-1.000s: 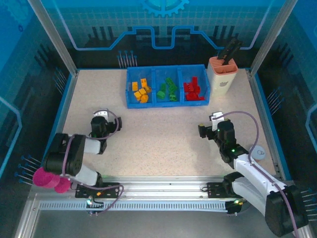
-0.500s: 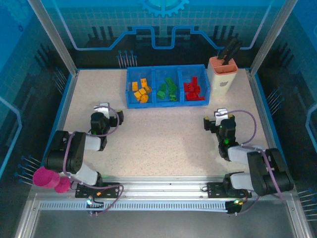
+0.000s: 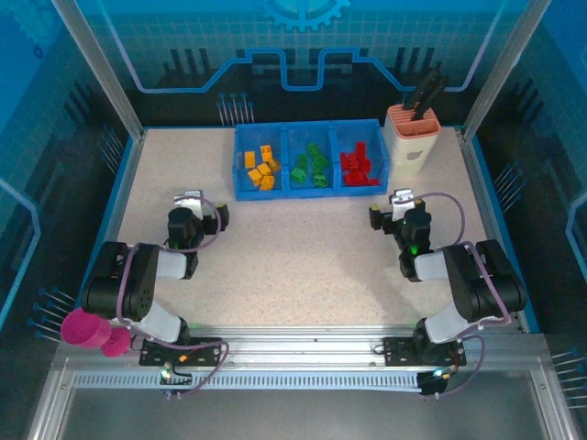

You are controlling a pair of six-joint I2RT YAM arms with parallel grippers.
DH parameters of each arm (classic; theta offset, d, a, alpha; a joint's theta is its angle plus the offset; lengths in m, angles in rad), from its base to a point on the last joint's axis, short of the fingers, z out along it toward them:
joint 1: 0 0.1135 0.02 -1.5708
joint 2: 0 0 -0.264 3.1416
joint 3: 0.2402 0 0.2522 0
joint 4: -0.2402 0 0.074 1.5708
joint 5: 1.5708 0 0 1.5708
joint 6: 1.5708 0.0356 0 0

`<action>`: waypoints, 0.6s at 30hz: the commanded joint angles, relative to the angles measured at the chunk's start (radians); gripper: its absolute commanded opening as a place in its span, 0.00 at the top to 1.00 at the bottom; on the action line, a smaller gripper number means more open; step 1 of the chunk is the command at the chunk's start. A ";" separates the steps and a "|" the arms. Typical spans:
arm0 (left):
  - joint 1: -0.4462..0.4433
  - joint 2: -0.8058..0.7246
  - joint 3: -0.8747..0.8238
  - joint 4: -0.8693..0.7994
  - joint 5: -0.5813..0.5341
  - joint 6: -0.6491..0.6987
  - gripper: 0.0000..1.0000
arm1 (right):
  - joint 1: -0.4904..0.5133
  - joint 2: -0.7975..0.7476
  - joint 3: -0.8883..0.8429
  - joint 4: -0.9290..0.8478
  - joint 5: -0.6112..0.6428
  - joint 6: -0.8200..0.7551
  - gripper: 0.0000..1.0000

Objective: Sort the legos into containers by color
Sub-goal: Reset both arms

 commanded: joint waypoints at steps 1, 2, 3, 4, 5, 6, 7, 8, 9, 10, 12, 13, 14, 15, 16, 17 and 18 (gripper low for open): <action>0.004 -0.007 0.014 0.021 0.022 0.025 0.01 | -0.014 -0.005 0.013 -0.014 -0.005 0.019 0.00; 0.005 -0.007 0.014 0.022 0.023 0.025 0.01 | -0.015 -0.005 0.013 -0.015 -0.005 0.018 0.00; 0.004 -0.007 0.014 0.020 0.023 0.025 0.01 | -0.014 -0.006 0.013 -0.016 -0.005 0.018 0.00; 0.004 -0.008 0.014 0.021 0.022 0.025 0.01 | -0.014 -0.005 0.013 -0.016 -0.005 0.019 0.00; 0.005 -0.008 0.015 0.022 0.024 0.025 0.01 | -0.014 -0.005 0.013 -0.016 -0.006 0.018 0.00; 0.005 -0.008 0.015 0.020 0.022 0.025 0.00 | -0.013 -0.005 0.015 -0.016 -0.006 0.019 0.00; 0.004 -0.007 0.015 0.021 0.022 0.025 0.01 | -0.016 -0.005 0.015 -0.019 -0.009 0.019 0.00; 0.005 -0.008 0.014 0.021 0.022 0.025 0.01 | -0.017 -0.006 0.017 -0.022 -0.013 0.019 0.00; 0.005 -0.007 0.014 0.020 0.022 0.025 0.00 | -0.021 -0.005 0.024 -0.035 -0.028 0.020 0.00; 0.005 -0.007 0.014 0.022 0.023 0.025 0.01 | -0.033 -0.006 0.036 -0.061 -0.065 0.024 0.00; 0.005 -0.007 0.016 0.019 0.022 0.025 0.01 | -0.061 -0.005 0.050 -0.088 -0.140 0.028 0.00; 0.005 -0.007 0.015 0.019 0.022 0.025 0.01 | -0.060 -0.006 0.042 -0.076 -0.138 0.027 0.00; 0.004 -0.007 0.016 0.020 0.022 0.025 0.01 | -0.051 -0.006 0.040 -0.072 -0.127 0.020 0.00; 0.006 -0.007 0.016 0.019 0.022 0.025 0.01 | -0.052 -0.006 0.040 -0.071 -0.132 0.023 0.00; 0.004 -0.008 0.016 0.019 0.022 0.025 0.01 | -0.056 -0.008 0.040 -0.075 -0.139 0.025 0.00; 0.005 -0.007 0.016 0.020 0.022 0.025 0.01 | -0.059 -0.006 0.041 -0.073 -0.144 0.026 0.00; 0.004 -0.008 0.016 0.019 0.021 0.025 0.01 | -0.059 -0.008 0.040 -0.073 -0.144 0.025 0.00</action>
